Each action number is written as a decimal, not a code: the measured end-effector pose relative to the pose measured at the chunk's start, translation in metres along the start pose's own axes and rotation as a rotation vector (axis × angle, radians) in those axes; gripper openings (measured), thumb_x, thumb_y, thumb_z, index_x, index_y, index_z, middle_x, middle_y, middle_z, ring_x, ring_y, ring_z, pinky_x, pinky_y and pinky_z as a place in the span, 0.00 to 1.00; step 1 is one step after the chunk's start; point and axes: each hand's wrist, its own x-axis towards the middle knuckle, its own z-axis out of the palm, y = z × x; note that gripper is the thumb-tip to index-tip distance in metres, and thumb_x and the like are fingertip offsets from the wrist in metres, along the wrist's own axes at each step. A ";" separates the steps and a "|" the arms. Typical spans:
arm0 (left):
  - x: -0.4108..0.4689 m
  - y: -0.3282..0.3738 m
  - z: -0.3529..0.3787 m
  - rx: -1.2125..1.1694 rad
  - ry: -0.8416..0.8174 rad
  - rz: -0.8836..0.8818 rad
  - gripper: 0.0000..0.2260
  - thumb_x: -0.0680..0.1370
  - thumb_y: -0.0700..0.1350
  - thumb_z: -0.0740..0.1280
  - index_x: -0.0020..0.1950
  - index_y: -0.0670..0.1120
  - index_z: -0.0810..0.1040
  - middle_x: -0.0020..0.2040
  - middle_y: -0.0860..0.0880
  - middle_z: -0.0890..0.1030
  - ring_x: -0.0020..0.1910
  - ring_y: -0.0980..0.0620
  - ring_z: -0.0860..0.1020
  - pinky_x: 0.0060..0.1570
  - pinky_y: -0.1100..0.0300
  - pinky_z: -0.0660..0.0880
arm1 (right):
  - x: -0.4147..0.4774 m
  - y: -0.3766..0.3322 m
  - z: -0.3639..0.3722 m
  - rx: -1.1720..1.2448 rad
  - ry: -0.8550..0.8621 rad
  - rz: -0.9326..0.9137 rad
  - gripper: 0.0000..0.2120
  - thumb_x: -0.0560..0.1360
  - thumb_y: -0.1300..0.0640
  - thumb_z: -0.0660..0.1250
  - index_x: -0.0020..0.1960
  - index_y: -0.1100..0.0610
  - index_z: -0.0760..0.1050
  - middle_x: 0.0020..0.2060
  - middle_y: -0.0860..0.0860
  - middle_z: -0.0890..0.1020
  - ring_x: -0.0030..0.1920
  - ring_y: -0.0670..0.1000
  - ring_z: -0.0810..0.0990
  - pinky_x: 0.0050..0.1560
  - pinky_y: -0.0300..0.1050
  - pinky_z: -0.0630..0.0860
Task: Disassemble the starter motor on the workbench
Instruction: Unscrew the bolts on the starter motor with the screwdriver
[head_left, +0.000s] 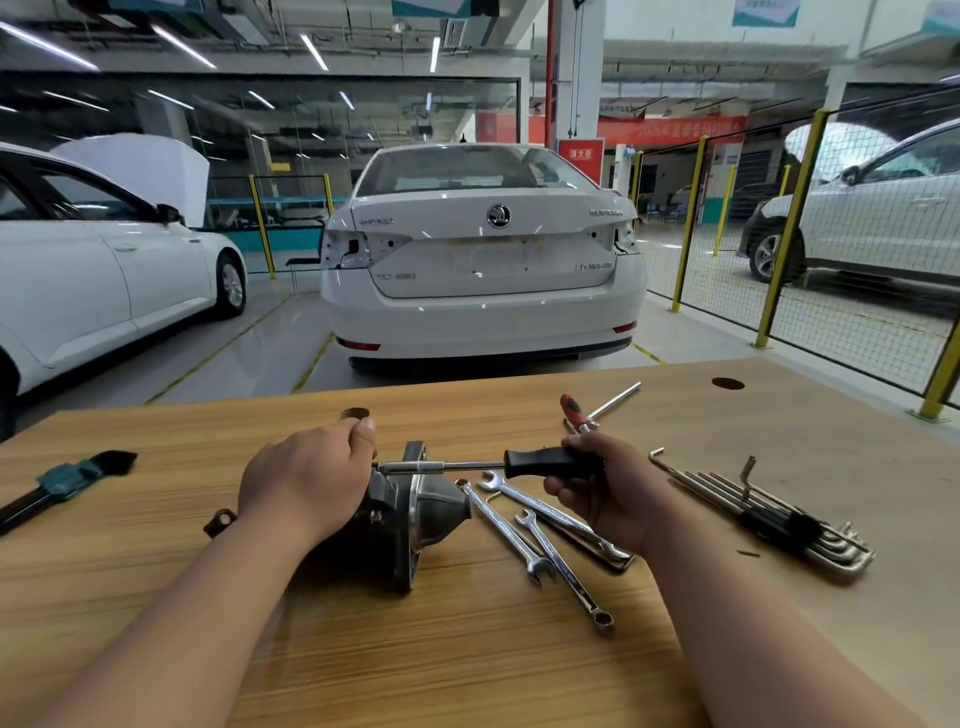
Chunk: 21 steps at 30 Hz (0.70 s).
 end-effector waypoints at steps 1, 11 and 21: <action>0.000 0.000 0.000 -0.003 -0.001 0.006 0.24 0.80 0.58 0.41 0.47 0.55 0.76 0.41 0.54 0.77 0.41 0.51 0.73 0.36 0.56 0.61 | 0.001 -0.002 0.002 0.000 0.013 0.019 0.05 0.80 0.60 0.61 0.50 0.62 0.72 0.31 0.62 0.81 0.27 0.54 0.80 0.23 0.39 0.77; -0.004 0.001 -0.007 -0.023 -0.084 0.116 0.23 0.78 0.64 0.43 0.54 0.61 0.76 0.48 0.61 0.77 0.50 0.52 0.76 0.38 0.58 0.62 | 0.009 -0.026 0.007 -0.617 0.257 0.037 0.25 0.80 0.39 0.56 0.49 0.62 0.75 0.25 0.55 0.80 0.21 0.51 0.74 0.23 0.40 0.70; -0.009 0.006 -0.018 0.141 -0.210 0.237 0.23 0.69 0.75 0.53 0.54 0.63 0.71 0.49 0.63 0.72 0.46 0.56 0.71 0.38 0.57 0.64 | 0.003 -0.032 0.007 -0.925 0.262 -0.196 0.07 0.81 0.58 0.61 0.48 0.55 0.77 0.36 0.57 0.75 0.28 0.51 0.73 0.24 0.41 0.72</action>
